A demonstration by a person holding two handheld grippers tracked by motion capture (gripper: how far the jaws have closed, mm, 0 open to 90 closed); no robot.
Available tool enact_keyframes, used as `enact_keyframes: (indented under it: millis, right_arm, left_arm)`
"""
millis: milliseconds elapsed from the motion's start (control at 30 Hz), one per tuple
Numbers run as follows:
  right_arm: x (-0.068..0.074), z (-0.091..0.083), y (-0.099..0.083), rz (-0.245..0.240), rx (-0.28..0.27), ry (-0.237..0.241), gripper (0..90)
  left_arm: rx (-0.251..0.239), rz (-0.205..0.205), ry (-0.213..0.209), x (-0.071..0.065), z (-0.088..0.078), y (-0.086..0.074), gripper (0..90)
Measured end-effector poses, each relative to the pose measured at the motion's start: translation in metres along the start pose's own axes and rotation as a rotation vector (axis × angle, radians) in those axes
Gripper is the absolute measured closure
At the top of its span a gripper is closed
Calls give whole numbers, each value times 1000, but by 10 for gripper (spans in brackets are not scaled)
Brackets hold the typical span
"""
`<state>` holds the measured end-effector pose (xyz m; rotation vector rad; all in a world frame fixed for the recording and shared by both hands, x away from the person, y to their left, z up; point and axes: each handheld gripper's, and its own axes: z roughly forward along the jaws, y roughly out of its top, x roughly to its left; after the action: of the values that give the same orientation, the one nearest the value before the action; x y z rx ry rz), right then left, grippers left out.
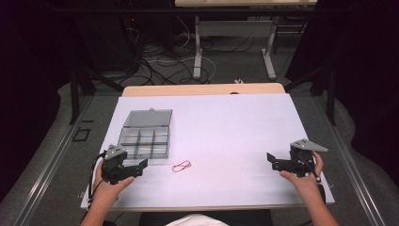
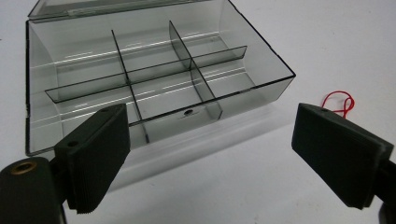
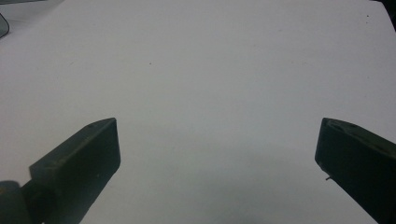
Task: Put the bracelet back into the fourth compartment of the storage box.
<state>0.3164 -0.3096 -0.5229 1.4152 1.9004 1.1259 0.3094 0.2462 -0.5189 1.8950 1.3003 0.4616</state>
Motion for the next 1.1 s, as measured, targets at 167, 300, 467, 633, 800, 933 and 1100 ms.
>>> enact_keyframes:
  millis: [167,300,467,633,800,933,1100]
  right_arm:
    - [1,0,-3,-24,3,6,0]
    - [3,3,-4,-26,-11,-4,0]
    - [3,2,-4,-21,14,13,0]
    - [3,3,-4,-12,17,13,2]
    - [3,4,-5,-15,18,15,7]
    - [2,4,-5,-15,23,21,9]
    - [1,4,-6,-9,27,21,15]
  left_arm:
    - [7,8,-15,-6,1,2,125]
    - [-8,11,-30,-12,0,6,154]
    - [16,44,-45,-19,5,11,163]
    - [20,57,-54,-24,7,17,173]
    - [17,72,-70,-30,9,29,205]
    - [19,90,-79,-34,11,34,235]
    - [17,110,-87,-43,17,41,275]
